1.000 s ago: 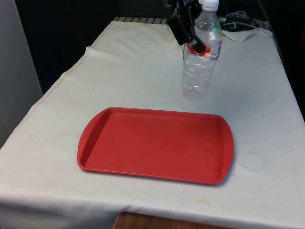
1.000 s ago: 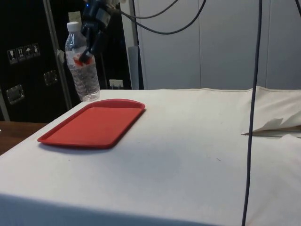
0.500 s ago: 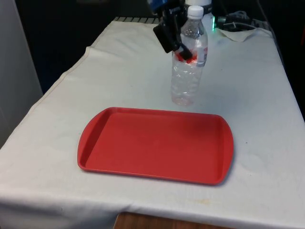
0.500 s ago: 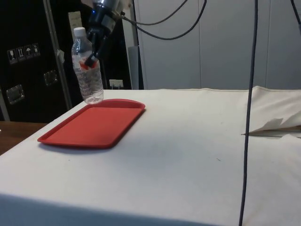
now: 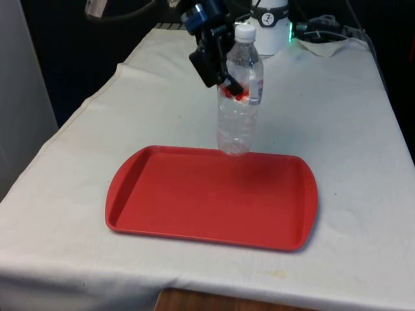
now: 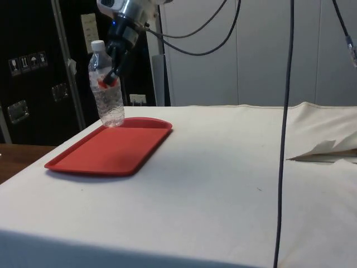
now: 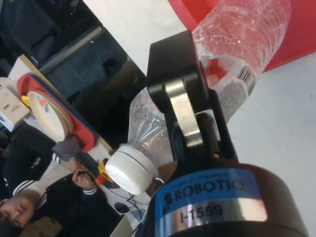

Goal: Place the bottle upright on the tray.

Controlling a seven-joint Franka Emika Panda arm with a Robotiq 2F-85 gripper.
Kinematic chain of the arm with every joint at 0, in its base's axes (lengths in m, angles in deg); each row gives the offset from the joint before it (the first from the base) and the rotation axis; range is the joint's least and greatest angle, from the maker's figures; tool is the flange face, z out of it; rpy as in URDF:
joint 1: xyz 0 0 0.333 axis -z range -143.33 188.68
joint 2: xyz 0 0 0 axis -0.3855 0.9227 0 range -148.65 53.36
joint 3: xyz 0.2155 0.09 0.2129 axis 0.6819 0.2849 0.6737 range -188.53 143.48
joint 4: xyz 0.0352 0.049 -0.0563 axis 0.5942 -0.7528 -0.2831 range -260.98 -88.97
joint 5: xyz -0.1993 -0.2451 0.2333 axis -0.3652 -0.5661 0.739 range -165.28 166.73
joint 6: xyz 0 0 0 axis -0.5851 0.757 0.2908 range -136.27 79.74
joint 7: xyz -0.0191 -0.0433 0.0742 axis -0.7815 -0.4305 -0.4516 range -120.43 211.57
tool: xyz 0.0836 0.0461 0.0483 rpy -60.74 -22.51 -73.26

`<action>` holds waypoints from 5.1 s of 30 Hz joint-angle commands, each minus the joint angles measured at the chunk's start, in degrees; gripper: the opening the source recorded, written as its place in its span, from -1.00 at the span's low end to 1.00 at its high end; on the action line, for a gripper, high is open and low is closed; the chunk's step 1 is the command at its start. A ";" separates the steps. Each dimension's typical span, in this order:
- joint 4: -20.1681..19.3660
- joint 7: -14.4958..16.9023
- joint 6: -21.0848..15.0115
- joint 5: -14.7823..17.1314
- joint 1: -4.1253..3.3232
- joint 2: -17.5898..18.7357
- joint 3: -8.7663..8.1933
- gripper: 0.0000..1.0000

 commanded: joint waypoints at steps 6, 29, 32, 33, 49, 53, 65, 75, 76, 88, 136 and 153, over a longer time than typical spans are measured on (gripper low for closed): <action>2.12 1.83 1.43 2.06 0.63 2.69 -0.86 -1.00; 6.93 3.90 6.65 6.47 0.80 8.94 -4.30 -1.00; 6.93 4.01 6.53 6.59 0.74 9.22 -4.30 -1.00; 6.93 4.07 6.53 6.59 0.74 9.34 -4.30 -1.00; 7.10 6.07 5.96 7.96 0.69 10.77 -4.35 -1.00; 7.16 6.88 5.73 8.48 0.69 11.17 -4.35 -1.00; 7.96 8.08 4.98 8.54 0.74 12.49 -4.53 -1.00; 8.65 9.34 5.21 9.00 0.97 13.41 -5.16 -1.00; 8.71 9.45 5.27 9.00 1.03 13.52 -5.16 -1.00; 8.88 9.91 5.96 9.63 0.97 13.87 -5.67 -1.00; 15.36 6.99 11.40 12.03 1.43 18.74 -7.62 -1.00; 15.47 7.10 11.17 12.32 1.38 18.96 -7.56 -1.00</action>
